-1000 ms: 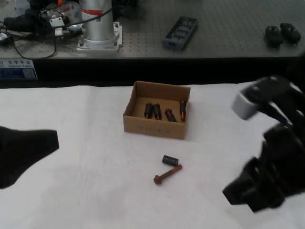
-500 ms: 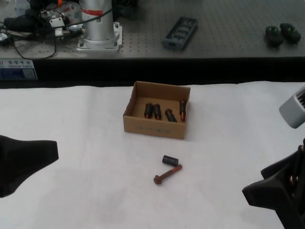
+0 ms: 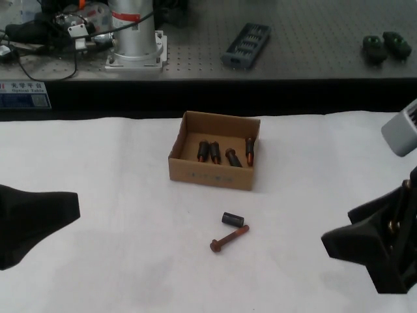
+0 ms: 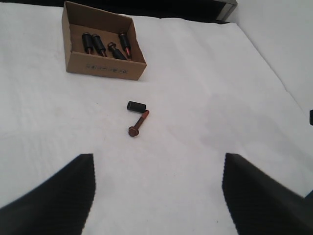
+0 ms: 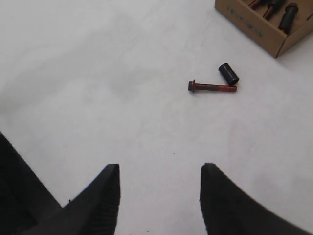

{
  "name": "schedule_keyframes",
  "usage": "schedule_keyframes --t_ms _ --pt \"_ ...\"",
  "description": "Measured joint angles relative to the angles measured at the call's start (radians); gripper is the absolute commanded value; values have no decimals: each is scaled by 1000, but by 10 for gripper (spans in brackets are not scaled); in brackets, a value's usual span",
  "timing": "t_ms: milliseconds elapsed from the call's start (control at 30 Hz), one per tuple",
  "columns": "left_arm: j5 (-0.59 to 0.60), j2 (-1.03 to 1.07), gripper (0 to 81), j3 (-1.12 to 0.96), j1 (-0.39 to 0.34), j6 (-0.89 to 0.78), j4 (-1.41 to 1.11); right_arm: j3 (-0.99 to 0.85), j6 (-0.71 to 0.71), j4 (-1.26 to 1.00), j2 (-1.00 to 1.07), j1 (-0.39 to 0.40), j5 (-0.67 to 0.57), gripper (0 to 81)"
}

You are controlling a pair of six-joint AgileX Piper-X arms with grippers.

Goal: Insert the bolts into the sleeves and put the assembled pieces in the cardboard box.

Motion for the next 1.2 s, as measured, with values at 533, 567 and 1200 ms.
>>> schedule_keyframes --t_ms 533,567,1200 --pt "0 0 526 0 0 0 0 -237 -377 -50 723 -73 56 334" --pt "0 0 526 0 0 0 0 -244 -380 -51 732 -74 56 334" --pt "0 19 526 0 0 90 0 -679 -558 -67 1097 -96 59 321"
